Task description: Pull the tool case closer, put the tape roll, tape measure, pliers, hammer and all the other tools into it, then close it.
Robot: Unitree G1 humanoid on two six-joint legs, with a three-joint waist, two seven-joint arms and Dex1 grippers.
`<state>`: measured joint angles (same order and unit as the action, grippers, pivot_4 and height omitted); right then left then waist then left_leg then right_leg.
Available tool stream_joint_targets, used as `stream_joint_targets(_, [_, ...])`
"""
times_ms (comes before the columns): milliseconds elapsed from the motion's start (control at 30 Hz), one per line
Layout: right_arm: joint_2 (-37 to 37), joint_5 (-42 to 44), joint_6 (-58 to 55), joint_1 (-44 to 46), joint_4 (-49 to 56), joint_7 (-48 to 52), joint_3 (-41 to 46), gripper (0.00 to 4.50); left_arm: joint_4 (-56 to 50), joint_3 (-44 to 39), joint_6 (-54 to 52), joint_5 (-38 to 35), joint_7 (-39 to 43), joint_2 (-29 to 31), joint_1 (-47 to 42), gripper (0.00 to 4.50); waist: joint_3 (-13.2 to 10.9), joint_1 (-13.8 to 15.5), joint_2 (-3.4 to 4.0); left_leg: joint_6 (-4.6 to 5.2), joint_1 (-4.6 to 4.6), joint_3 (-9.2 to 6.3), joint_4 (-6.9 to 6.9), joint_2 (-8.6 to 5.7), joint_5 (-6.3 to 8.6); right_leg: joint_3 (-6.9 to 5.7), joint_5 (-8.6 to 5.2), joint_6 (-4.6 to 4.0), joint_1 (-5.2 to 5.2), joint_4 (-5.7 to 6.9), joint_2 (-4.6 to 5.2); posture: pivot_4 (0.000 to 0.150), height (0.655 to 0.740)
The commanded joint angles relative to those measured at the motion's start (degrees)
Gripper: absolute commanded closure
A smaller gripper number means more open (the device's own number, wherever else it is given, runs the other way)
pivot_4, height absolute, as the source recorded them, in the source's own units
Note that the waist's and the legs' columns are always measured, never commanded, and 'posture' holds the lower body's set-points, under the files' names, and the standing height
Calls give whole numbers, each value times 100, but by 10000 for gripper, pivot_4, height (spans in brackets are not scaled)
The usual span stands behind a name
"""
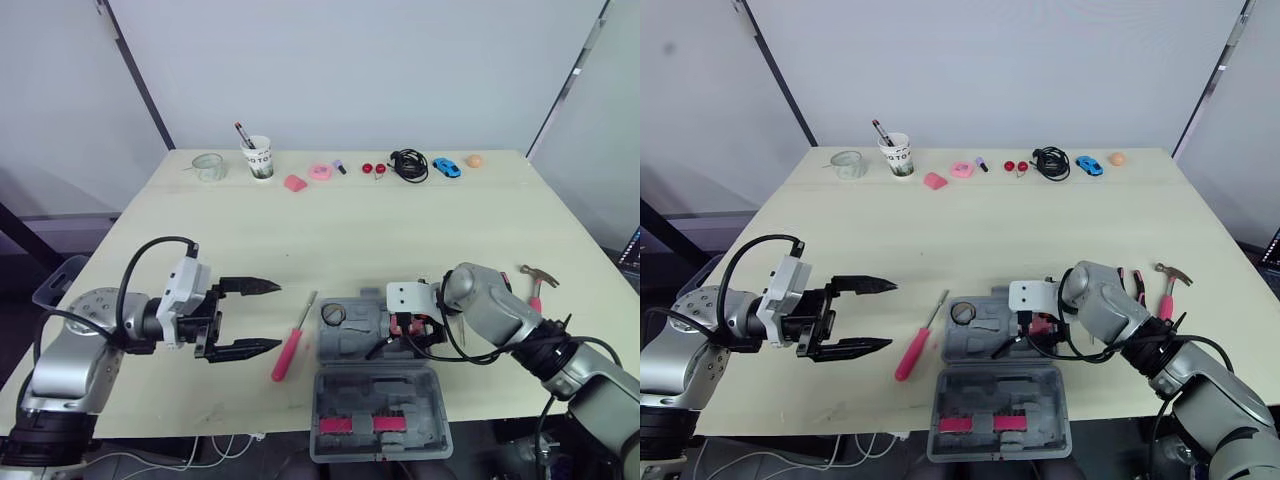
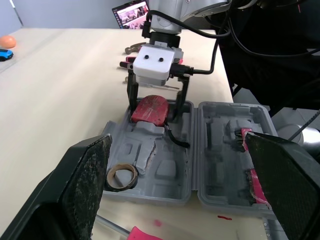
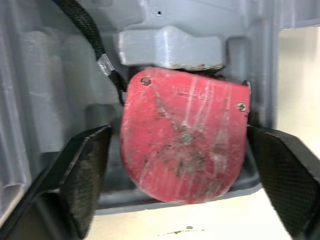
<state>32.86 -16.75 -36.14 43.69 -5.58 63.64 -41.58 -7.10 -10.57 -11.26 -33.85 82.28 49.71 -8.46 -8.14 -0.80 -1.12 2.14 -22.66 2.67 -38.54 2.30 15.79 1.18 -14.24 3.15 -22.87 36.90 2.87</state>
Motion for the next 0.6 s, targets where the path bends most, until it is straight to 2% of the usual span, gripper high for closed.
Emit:
stream_joint_targets(33, [89,-98,-71,-29,219,-52,237,265,-151,-29,67,-40,19,-4,16,0,0,1,0,0,0,0,0,0,0,0,0,0,0,0,0,1500,7400])
stream_joint_targets(400, [407,-60,-320,-193,959,-151,720,265,-161,34,87,-23,28,-83,6,0,-2,8,3,0,-3,-1,1,-1,0,1,0,0,-3,0,1,1500,7400])
stream_joint_targets(600, [632,254,-660,-503,1650,17,1086,265,-116,45,109,-18,62,-75,-25,0,-2,18,3,0,-5,-1,1,-1,0,1,0,0,-3,-1,2,1500,7400])
